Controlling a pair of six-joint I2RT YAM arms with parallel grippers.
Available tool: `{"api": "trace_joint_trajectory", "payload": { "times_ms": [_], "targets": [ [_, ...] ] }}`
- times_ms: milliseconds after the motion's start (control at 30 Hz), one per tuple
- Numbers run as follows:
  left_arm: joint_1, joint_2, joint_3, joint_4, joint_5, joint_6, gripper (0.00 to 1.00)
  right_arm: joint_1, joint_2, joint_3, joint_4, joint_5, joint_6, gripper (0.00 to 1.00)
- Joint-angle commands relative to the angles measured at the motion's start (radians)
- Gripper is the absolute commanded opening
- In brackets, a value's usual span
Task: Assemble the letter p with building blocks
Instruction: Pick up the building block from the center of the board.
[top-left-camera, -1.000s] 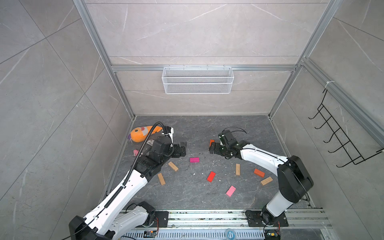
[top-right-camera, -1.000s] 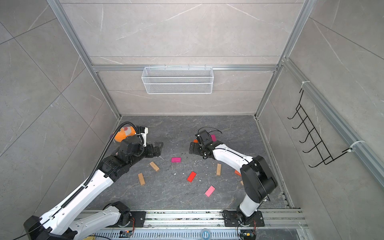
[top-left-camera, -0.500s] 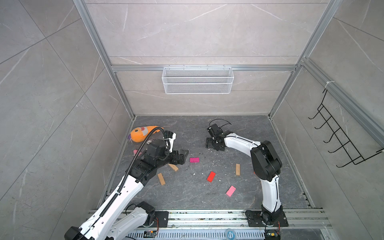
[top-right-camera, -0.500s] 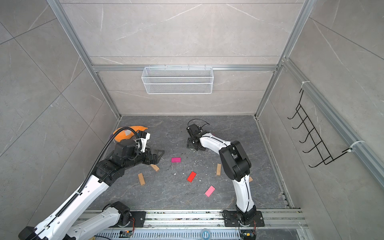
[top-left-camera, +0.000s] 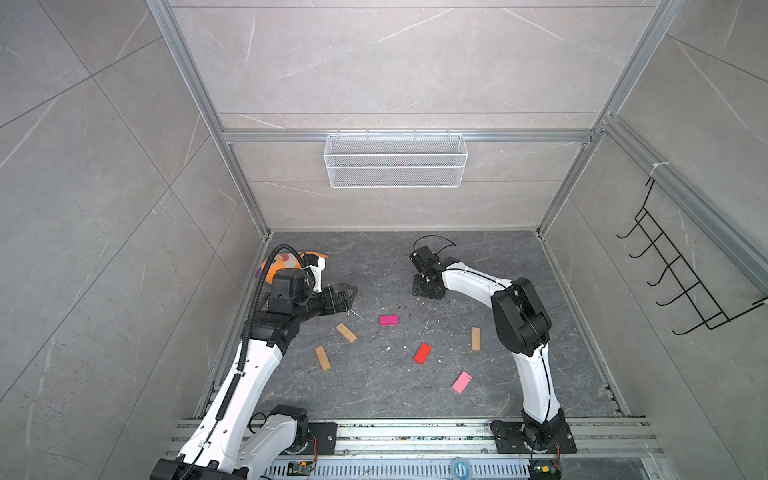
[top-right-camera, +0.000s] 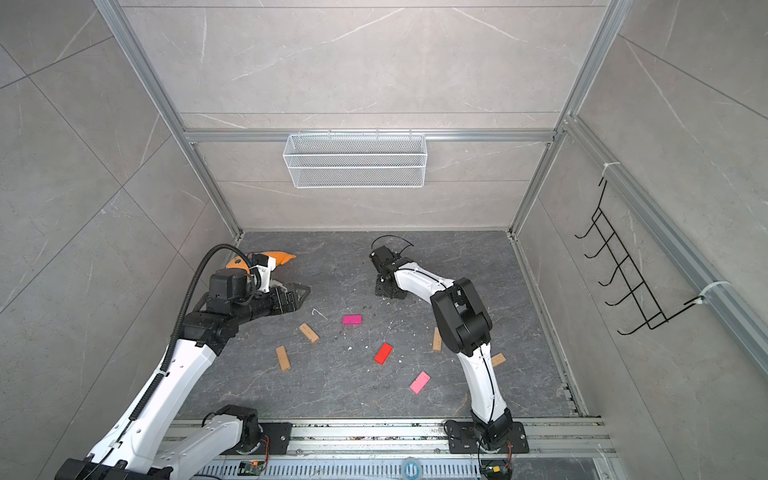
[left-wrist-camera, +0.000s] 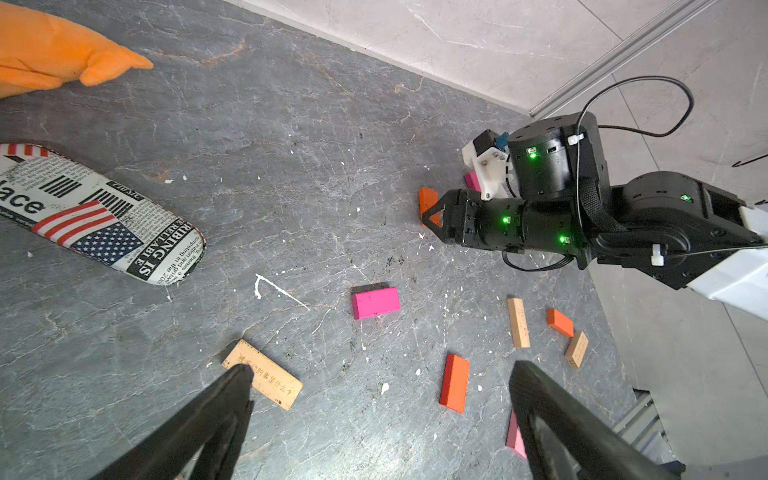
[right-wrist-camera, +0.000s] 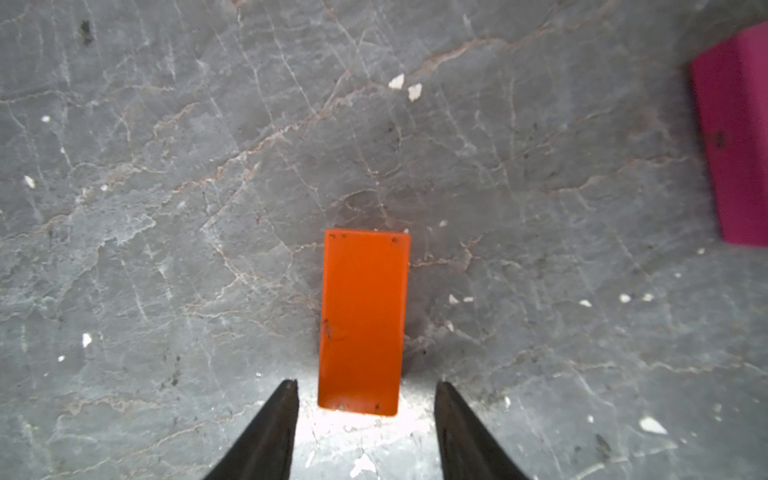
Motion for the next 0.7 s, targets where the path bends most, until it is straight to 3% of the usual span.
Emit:
{"api": "trace_joint_trajectory", "payload": {
  "times_ms": [0, 267, 667],
  "targets": [
    [0.005, -0.003, 0.017, 0.005, 0.048, -0.005, 0.99, -0.004, 0.044, 0.037, -0.032, 0.022, -0.005, 0.5],
    [0.008, 0.015, 0.013, 0.012, 0.065, -0.009, 0.99, -0.004, 0.084, 0.087, -0.066, 0.033, -0.004, 0.45],
    [0.011, 0.021, 0.01, 0.016, 0.074, -0.012, 0.99, 0.001, 0.032, 0.033, -0.052, 0.053, 0.008, 0.28]
  ]
}}
